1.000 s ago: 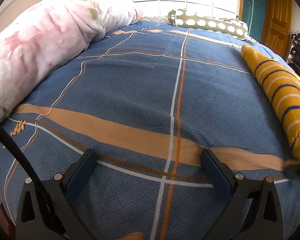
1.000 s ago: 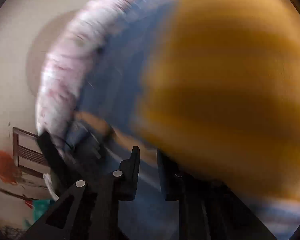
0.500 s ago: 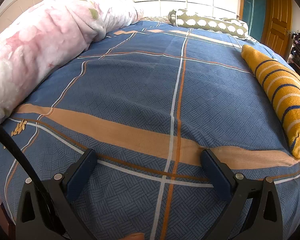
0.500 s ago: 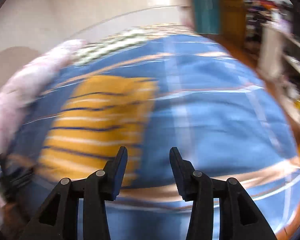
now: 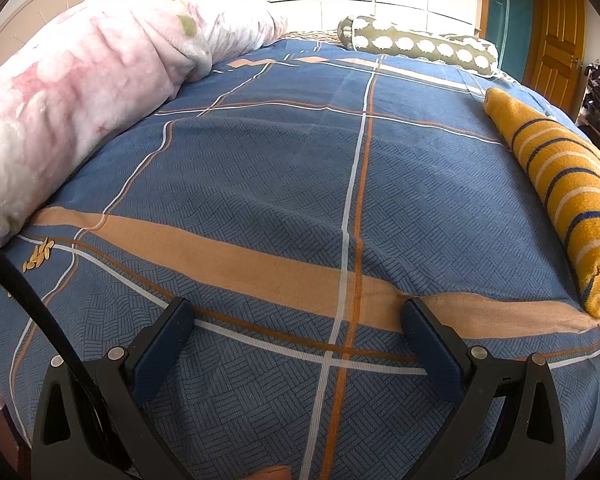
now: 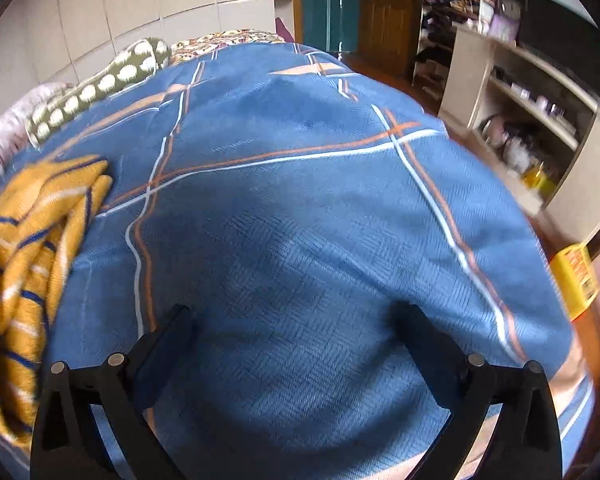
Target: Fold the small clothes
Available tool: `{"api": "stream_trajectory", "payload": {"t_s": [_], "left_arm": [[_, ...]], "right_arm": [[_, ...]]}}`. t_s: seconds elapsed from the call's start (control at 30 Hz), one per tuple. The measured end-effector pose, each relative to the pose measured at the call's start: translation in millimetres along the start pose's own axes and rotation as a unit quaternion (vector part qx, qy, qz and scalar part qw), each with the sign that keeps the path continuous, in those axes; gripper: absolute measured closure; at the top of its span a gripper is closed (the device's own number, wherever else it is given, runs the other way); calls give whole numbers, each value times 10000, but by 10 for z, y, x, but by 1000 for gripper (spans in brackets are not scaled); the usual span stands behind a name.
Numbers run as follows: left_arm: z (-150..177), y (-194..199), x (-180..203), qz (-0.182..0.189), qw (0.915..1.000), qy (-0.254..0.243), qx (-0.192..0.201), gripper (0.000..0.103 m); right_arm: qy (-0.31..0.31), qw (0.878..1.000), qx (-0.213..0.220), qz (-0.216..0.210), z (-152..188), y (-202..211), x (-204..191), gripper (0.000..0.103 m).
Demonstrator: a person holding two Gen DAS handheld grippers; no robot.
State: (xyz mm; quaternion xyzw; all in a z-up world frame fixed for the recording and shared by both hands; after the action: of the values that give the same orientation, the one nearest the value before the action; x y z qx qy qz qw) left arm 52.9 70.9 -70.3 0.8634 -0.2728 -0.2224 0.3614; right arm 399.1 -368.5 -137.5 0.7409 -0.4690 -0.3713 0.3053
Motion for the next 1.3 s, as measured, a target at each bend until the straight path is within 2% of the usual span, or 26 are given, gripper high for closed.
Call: {"api": "stream_trajectory", "payload": {"t_s": [0.2, 0.4, 0.77, 1.1, 1.3], "left_arm": [[-5, -5, -2, 57, 10000, -27, -39, 0], [-35, -31, -11, 220, 9993, -101, -296, 0], [-40, 53, 37, -80, 9993, -124, -338, 0], [-234, 394, 156, 114, 9995, -265, 144, 0], [-464, 298, 28, 45, 9995, -294, 81, 0]], "right_arm": [[-86, 9999, 67, -69, 54, 62, 30, 0], [-62, 9999, 85, -38, 81, 78, 11, 0], [-38, 9999, 98, -44, 89, 77, 21, 0], [-34, 9999, 97, -46, 86, 81, 29, 0], [-34, 9999, 97, -46, 85, 79, 27, 0]]}}
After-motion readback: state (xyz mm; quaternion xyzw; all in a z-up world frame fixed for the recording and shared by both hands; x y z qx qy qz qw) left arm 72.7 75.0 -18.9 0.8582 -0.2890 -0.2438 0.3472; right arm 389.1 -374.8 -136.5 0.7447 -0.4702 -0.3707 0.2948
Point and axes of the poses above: each gripper's, at about its wrist camera, not at the fingertips, and y roughly against the way its jaws point, x to its right, z to its underside, the point moved 5 cm from there along -y, roughly the way its jaws point, and after that the axes turned 9 degrees about -z, right-handed, at the moved point
